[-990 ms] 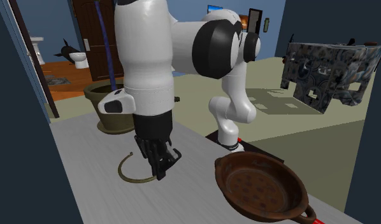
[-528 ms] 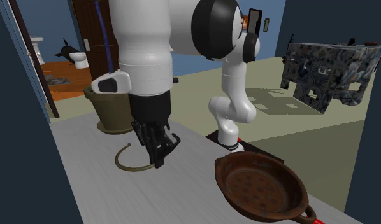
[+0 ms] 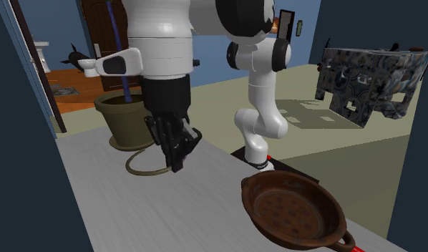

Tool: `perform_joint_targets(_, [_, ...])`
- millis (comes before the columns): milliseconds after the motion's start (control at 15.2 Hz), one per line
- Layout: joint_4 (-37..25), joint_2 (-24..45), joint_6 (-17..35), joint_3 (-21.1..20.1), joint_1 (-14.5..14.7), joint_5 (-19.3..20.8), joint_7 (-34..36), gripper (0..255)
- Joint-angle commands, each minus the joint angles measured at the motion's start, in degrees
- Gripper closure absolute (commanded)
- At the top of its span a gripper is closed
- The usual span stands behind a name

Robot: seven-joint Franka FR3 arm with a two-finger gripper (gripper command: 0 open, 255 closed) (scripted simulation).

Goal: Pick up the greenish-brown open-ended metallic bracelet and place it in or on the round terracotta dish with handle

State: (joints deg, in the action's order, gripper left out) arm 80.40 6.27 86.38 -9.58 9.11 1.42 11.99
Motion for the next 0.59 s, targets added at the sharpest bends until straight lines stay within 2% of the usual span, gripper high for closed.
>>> perform_joint_targets(0, [-2.50, 0.66, -1.88, -0.06, 0.11, 0.12, 0.10, 255])
perform_joint_targets(66, [-3.42, 0.92, -2.54, -0.07, 0.14, 0.17, 0.12, 255])
perform_joint_targets(528, [1.05, -2.63, -1.68, -4.07, 4.94, -0.22, 9.02, 255])
